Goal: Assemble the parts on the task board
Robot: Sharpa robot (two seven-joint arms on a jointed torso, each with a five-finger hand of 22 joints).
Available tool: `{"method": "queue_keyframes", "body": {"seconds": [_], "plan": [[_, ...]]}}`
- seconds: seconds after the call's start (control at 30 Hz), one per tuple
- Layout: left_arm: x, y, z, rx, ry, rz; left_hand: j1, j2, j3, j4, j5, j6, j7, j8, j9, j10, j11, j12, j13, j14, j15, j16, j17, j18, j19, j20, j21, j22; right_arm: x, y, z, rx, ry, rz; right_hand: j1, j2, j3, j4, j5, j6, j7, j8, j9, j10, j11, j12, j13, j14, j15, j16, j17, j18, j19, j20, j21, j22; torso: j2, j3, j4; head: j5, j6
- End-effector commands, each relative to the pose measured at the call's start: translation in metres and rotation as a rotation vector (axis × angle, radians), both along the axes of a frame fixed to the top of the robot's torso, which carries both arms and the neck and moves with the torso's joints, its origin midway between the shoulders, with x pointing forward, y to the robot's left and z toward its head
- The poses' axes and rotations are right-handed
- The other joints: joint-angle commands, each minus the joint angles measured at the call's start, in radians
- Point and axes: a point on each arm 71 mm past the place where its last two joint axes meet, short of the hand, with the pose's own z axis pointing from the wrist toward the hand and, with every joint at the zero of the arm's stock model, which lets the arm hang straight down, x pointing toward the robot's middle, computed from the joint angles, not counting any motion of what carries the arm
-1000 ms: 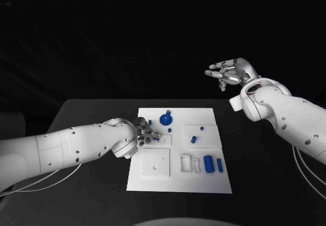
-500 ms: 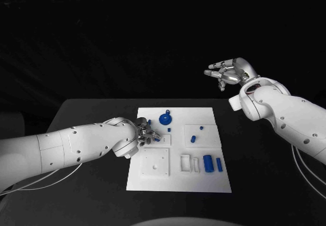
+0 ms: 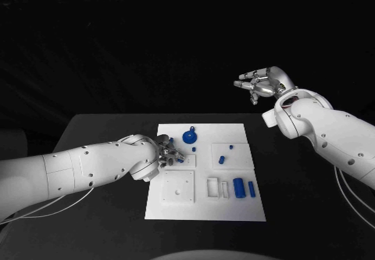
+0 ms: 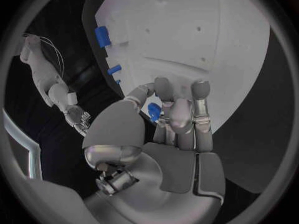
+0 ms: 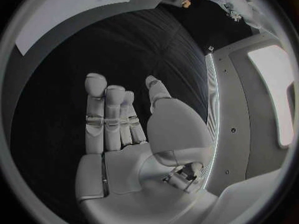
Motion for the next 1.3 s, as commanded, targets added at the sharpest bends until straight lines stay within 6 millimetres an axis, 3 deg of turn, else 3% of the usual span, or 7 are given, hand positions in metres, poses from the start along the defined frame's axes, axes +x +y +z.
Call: {"method": "queue_keyframes", "body": {"seconds": [0.03,1.3], "plan": [[-0.0015,-0.0035,-0.0012,0.018,0.005,-0.029,0.011,0.008,0.062,-0.068,-0.006,0.126,-0.120,0.004,0.001,0.038,-0.017,0.003,0.000,0.002,0.002,0.004,0.000,0.008,0.000,0.005,0.000,0.021,-0.0001,0.0016,-0.0001,-0.011,0.001,0.016,-0.004,0.004,0.002,0.005,0.003,0.005,0.000,0.002,0.002,0.002,-0.007,0.005,-0.001,0.004,-0.004,0.005,-0.001,0.018,0.043,-0.003,0.003,-0.001,0.000,-0.0001,0.0002,0.000,0.001],[-0.0011,-0.0047,-0.0017,0.054,-0.001,-0.038,0.013,0.006,0.062,-0.070,-0.002,0.132,-0.121,0.001,0.000,0.038,-0.017,0.007,0.004,0.004,0.002,0.010,0.009,0.009,-0.001,0.006,0.006,0.022,0.0004,0.0023,-0.0020,-0.013,0.010,0.021,-0.005,0.007,0.002,0.002,0.013,0.006,0.000,0.003,0.002,0.005,-0.007,0.007,0.000,0.006,-0.005,0.004,-0.001,0.018,0.044,-0.004,0.007,-0.004,0.000,0.0003,0.0000,0.004,-0.004]]}}
